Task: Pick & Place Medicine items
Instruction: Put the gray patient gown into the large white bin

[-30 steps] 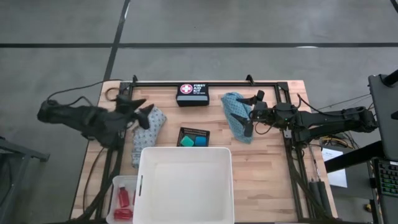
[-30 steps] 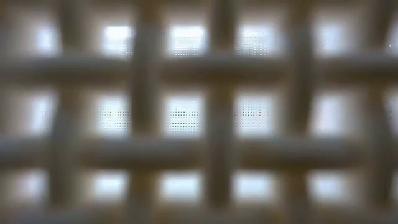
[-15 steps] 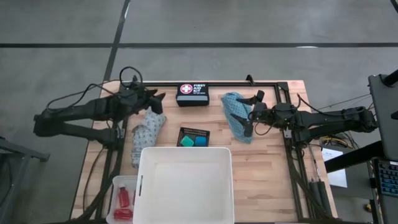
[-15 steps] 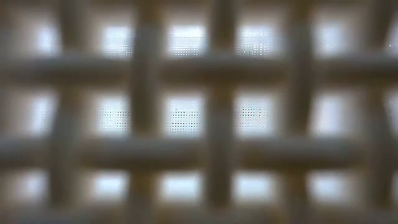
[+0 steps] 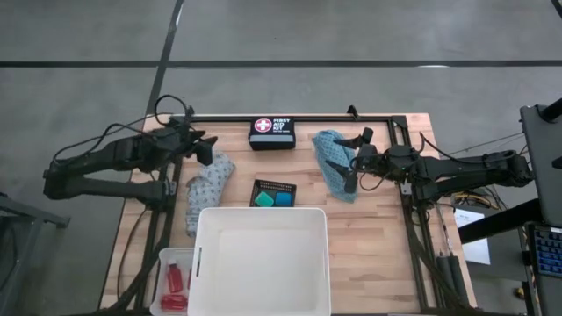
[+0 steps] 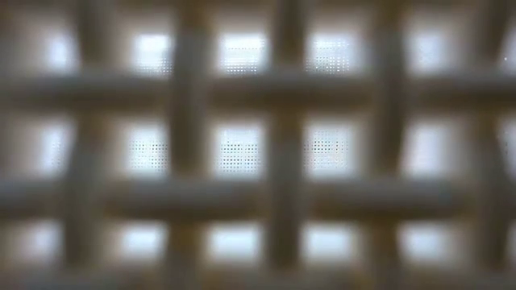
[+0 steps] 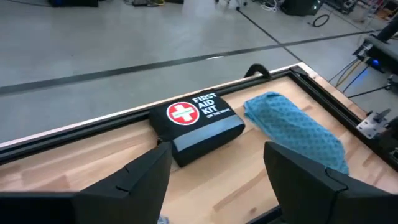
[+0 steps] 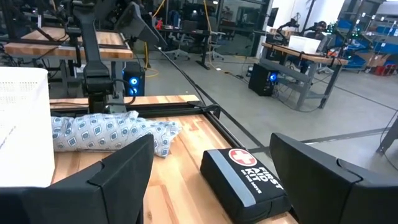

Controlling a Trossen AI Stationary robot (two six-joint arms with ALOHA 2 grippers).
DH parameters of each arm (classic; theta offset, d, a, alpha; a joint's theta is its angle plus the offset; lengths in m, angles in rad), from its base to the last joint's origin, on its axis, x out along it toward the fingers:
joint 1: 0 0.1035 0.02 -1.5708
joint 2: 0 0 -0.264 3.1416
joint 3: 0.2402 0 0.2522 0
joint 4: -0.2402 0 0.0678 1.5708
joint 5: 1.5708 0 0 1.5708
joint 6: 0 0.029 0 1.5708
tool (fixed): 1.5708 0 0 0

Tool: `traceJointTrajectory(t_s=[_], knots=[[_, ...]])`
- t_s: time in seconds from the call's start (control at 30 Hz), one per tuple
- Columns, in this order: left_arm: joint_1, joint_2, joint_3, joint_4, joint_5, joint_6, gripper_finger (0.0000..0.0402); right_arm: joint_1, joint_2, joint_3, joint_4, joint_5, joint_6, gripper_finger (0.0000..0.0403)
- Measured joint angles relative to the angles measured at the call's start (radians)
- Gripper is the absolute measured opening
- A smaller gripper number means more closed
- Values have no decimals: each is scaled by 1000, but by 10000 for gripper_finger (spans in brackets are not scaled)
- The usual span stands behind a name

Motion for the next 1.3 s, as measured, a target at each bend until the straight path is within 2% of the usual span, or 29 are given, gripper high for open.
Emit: traceJointTrajectory(t_s=[0.33,0.53,0.63,0.77,0.87,0.97,1.1,1.17,1.3], knots=[[25,-1,-1,-123,34,-26,294,0,0,0,-1,0,0,325],[54,4,-5,-328,71,-325,294,0,0,0,-1,0,0,320],[73,5,-9,-410,111,-396,297,0,0,0,-1,0,0,318],[79,5,-9,-443,150,-379,298,0,0,0,-1,0,0,320],[79,16,-9,-478,179,-426,297,0,0,0,-1,0,0,324],[85,45,-9,-513,246,-499,299,0,0,0,-1,0,0,325],[86,95,-9,-515,336,-498,302,0,0,0,-1,0,0,321],[86,114,-9,-515,352,-502,302,0,0,0,-1,0,0,318],[86,136,-9,-475,356,-616,301,0,0,0,-1,0,0,315]])
